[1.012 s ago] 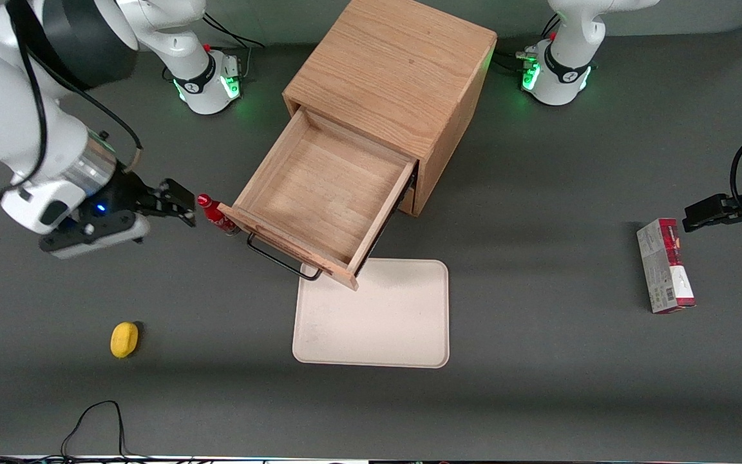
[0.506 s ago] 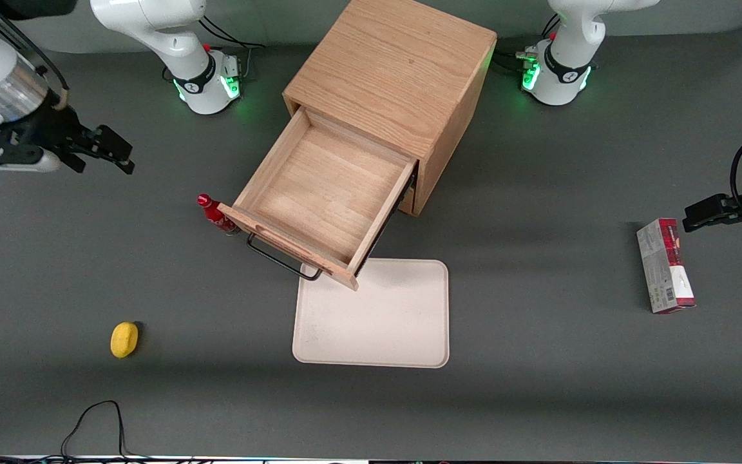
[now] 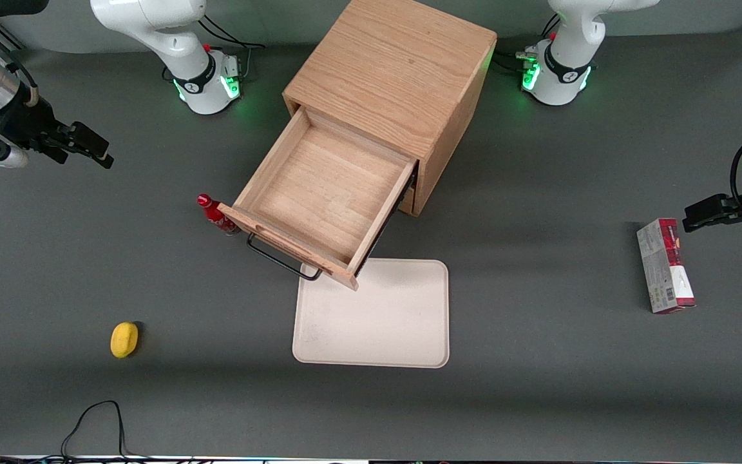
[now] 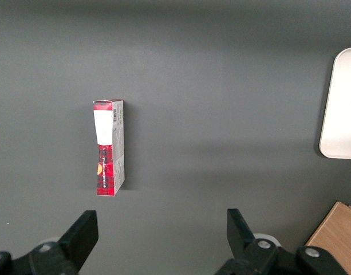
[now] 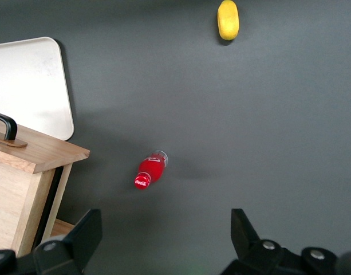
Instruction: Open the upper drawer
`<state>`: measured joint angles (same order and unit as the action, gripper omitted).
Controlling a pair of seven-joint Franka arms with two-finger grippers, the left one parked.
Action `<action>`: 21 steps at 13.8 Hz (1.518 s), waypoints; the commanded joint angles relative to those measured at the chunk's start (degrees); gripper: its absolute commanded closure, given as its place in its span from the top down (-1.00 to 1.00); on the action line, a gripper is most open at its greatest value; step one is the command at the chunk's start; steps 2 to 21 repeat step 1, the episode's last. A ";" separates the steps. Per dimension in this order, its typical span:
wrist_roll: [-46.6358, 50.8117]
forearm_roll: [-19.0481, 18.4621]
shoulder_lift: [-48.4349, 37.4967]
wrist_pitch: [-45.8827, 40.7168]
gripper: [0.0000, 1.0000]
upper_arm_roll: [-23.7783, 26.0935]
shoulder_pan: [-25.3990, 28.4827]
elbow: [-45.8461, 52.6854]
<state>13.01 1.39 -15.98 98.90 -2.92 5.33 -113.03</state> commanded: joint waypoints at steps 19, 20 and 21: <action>0.70 -1.12 1.13 -1.33 1.00 0.45 0.12 1.14; 0.70 -1.12 1.13 -1.33 1.00 0.45 0.12 1.14; 0.70 -1.12 1.13 -1.33 1.00 0.45 0.12 1.14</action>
